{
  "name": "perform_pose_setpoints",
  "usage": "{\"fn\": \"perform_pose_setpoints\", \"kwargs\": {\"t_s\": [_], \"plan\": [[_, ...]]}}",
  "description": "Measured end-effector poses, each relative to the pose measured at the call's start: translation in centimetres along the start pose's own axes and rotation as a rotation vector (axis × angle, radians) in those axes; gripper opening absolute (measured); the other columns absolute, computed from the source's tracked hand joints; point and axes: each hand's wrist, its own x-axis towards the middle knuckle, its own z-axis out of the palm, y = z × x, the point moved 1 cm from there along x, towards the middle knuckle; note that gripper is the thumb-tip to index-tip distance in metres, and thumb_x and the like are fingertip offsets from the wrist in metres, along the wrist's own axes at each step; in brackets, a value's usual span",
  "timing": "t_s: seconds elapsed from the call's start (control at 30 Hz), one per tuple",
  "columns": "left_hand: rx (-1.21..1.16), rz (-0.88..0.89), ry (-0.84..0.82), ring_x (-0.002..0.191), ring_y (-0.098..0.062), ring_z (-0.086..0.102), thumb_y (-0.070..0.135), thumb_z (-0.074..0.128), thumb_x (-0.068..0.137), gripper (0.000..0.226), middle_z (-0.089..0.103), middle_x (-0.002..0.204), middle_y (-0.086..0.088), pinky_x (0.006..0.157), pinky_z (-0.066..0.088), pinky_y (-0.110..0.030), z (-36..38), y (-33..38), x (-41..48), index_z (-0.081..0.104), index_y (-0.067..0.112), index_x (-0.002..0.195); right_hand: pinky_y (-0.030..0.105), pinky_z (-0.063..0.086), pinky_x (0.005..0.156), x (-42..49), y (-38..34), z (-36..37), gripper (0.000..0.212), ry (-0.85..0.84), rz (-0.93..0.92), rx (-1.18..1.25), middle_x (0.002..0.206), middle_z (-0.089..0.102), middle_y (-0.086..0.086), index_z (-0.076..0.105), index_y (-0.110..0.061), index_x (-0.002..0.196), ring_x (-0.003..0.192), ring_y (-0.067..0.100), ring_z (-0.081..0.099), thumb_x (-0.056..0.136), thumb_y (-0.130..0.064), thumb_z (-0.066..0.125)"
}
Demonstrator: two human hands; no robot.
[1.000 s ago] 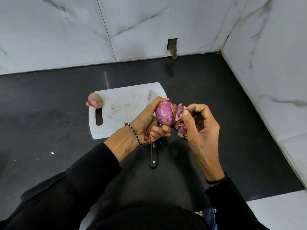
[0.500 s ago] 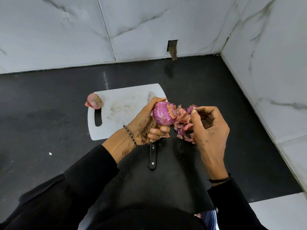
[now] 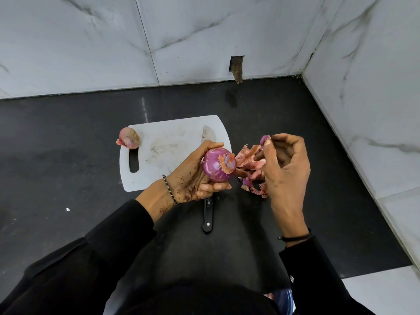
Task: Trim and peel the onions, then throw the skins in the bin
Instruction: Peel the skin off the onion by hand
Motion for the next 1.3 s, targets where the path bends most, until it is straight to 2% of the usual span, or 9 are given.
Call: {"fn": "perform_pose_setpoints", "kwargs": {"t_s": [0.17,0.3,0.37,0.5,0.67,0.83,1.0,1.13,1.3], "plan": [[0.143,0.022,0.143,0.060,-0.019,0.066,0.053,0.074,0.068,0.064,0.066,0.096,-0.026,0.053,0.059,-0.026,-0.6,0.0,0.0,0.066,0.004,0.108,0.050,0.060,0.085,0.0,0.0,0.3,0.013,-0.019,0.051,0.110,0.105,0.073,-0.002,0.057,-0.021,0.113,0.097,0.017,0.073,0.101,-0.023,0.063],[0.319,0.124,0.183,0.095,-0.024,0.072,0.037,0.081,0.061,0.052,0.073,0.109,-0.009,0.068,0.060,-0.030,-0.7,0.1,-0.1,0.070,0.022,0.109,0.024,0.058,0.078,-0.1,-0.3,0.3,0.016,-0.022,0.090,0.249,0.094,0.073,-0.009,0.056,-0.005,0.117,0.088,0.002,0.072,0.102,-0.009,0.059],[0.429,0.187,0.199,0.103,-0.022,0.069,0.030,0.088,0.065,0.049,0.072,0.112,-0.003,0.076,0.060,-0.031,-0.8,0.2,-0.2,0.069,0.029,0.111,0.029,0.059,0.085,-0.1,-0.4,0.4,0.018,-0.029,0.138,0.318,0.094,0.073,-0.010,0.057,-0.004,0.119,0.091,0.006,0.070,0.101,-0.008,0.060],[0.660,0.349,0.320,0.097,-0.011,0.067,0.035,0.088,0.064,0.054,0.070,0.113,-0.002,0.078,0.056,-0.023,-1.0,0.5,0.1,0.068,0.038,0.114,0.037,0.056,0.095,-0.1,-0.2,0.3,0.021,-0.063,0.270,0.501,0.097,0.073,-0.002,0.059,-0.007,0.122,0.096,0.017,0.070,0.100,-0.007,0.060],[0.819,0.446,0.397,0.089,-0.014,0.068,0.042,0.087,0.065,0.058,0.072,0.104,0.002,0.079,0.053,-0.018,-1.6,0.5,0.5,0.066,0.042,0.119,0.048,0.057,0.098,-0.4,-0.5,0.4,0.027,-0.137,0.389,0.716,0.088,0.068,0.005,0.052,0.000,0.129,0.085,0.023,0.069,0.102,-0.002,0.054],[0.881,0.467,0.525,0.081,-0.006,0.067,0.056,0.085,0.061,0.058,0.071,0.095,0.007,0.077,0.053,-0.017,-2.1,0.6,0.9,0.066,0.047,0.115,0.028,0.060,0.075,-0.7,-1.0,0.4,0.016,-0.192,0.470,0.820,0.072,0.063,0.002,0.054,-0.005,0.116,0.064,0.009,0.062,0.104,0.002,0.046],[0.843,0.492,0.638,0.087,-0.016,0.066,0.052,0.084,0.064,0.051,0.069,0.092,0.004,0.083,0.057,-0.027,-2.7,0.5,0.9,0.069,0.040,0.111,0.024,0.057,0.066,-0.6,-1.2,0.3,0.017,-0.200,0.516,0.835,0.068,0.059,0.003,0.055,-0.002,0.116,0.057,0.008,0.059,0.103,0.004,0.047],[0.643,0.491,0.591,0.088,-0.019,0.068,0.054,0.087,0.053,0.051,0.067,0.096,-0.009,0.069,0.060,-0.029,-2.5,0.6,0.5,0.070,0.042,0.099,0.022,0.052,0.059,-0.4,-0.7,0.1,0.016,-0.206,0.544,0.784,0.069,0.056,0.003,0.057,-0.003,0.114,0.058,0.010,0.054,0.103,0.004,0.047],[0.463,0.446,0.535,0.094,-0.030,0.071,0.046,0.087,0.054,0.068,0.064,0.111,-0.021,0.079,0.061,-0.041,-2.7,0.3,0.5,0.068,0.027,0.117,0.020,0.050,0.057,-0.4,0.3,-0.3,0.017,-0.250,0.521,0.561,0.069,0.052,0.003,0.057,-0.004,0.117,0.059,0.011,0.046,0.103,0.000,0.049]]}}
